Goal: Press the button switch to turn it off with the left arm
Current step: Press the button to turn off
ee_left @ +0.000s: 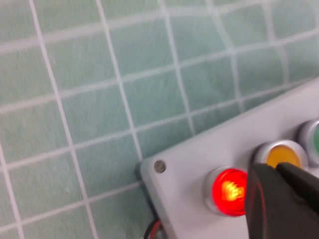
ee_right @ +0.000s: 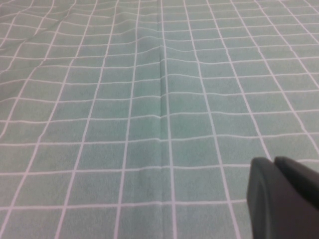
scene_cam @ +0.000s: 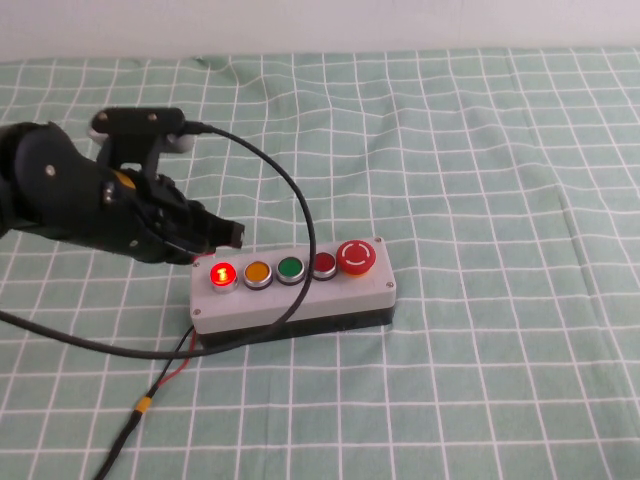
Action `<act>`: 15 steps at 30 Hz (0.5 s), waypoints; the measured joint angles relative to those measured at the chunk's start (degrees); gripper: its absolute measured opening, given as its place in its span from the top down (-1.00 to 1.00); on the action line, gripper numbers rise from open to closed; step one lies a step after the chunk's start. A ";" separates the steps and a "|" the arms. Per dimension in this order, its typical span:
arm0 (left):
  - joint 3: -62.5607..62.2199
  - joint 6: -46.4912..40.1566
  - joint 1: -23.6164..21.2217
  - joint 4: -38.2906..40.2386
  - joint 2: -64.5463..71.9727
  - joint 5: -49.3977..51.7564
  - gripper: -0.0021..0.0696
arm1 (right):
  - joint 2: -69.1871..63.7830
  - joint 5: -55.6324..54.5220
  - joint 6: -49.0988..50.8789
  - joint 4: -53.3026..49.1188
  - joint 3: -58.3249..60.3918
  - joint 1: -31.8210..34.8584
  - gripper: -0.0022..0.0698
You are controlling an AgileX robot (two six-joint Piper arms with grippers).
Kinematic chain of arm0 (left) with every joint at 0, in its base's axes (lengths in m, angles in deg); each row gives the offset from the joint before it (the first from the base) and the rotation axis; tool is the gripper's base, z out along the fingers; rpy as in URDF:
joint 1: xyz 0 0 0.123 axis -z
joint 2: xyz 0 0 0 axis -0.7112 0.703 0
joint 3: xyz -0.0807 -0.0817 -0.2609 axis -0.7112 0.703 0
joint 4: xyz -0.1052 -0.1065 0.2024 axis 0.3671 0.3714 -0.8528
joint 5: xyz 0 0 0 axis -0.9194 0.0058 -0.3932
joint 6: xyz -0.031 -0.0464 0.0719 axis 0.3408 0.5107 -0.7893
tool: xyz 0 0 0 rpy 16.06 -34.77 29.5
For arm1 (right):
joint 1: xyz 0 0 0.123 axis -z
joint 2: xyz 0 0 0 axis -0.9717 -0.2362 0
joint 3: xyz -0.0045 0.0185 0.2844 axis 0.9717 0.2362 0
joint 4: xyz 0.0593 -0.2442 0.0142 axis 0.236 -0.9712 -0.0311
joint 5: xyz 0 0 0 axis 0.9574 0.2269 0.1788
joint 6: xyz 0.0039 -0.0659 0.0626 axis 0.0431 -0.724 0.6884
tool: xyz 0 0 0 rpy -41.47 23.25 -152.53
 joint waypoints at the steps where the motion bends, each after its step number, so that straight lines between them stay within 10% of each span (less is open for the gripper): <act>1: -0.10 0.00 0.00 0.00 -1.56 0.00 0.95 | 0.00 0.00 0.00 0.00 0.00 0.00 0.99; 15: -0.55 0.00 0.00 0.19 -6.60 1.76 0.95 | 0.00 0.00 0.00 0.00 0.00 0.00 0.99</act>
